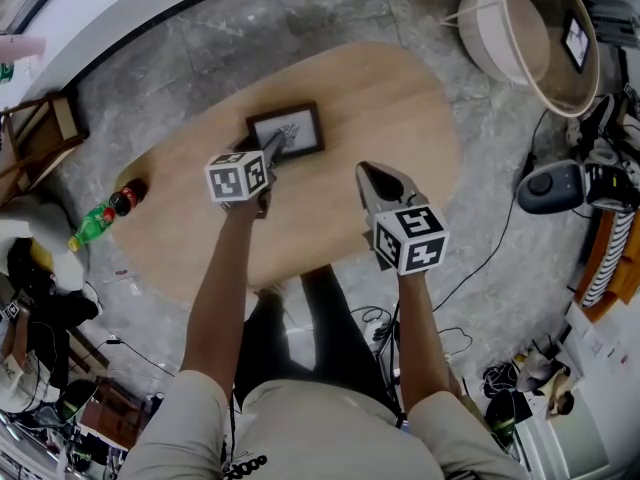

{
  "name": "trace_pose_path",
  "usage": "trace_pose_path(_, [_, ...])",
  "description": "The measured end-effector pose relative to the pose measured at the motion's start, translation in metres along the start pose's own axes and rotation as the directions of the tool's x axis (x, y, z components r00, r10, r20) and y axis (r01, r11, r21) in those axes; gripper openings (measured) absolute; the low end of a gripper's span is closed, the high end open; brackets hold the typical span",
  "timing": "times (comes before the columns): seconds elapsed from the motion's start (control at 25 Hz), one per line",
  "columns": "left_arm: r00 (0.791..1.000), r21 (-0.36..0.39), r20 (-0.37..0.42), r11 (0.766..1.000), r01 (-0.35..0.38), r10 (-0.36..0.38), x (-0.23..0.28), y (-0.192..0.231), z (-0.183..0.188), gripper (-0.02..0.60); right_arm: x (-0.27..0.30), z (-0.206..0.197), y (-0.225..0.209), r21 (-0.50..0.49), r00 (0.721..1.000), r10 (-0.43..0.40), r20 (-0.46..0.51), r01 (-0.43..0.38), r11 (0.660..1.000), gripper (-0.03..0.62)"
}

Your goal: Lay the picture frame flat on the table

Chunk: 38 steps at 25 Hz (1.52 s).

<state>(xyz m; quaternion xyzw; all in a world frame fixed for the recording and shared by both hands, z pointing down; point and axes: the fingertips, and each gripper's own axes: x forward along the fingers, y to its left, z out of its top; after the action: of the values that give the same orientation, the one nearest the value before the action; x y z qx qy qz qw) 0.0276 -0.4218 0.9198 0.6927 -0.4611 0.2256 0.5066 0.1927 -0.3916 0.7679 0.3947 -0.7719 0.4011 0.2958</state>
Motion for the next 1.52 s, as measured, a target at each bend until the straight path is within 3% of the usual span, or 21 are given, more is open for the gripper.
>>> trace_pose_path(1.0, [0.999,-0.022,0.018,0.999,-0.032,0.033,-0.014,0.010,-0.018,0.276,-0.008,-0.015,0.005,-0.013,0.999,-0.040,-0.019,0.039,0.999,0.003])
trace_pose_path(1.52, [0.999,-0.095,0.040,0.995,-0.025,0.029,-0.051,0.022,-0.036,0.275,-0.035,-0.012,0.026,-0.029,0.996,-0.080,0.027,0.080,0.996,0.005])
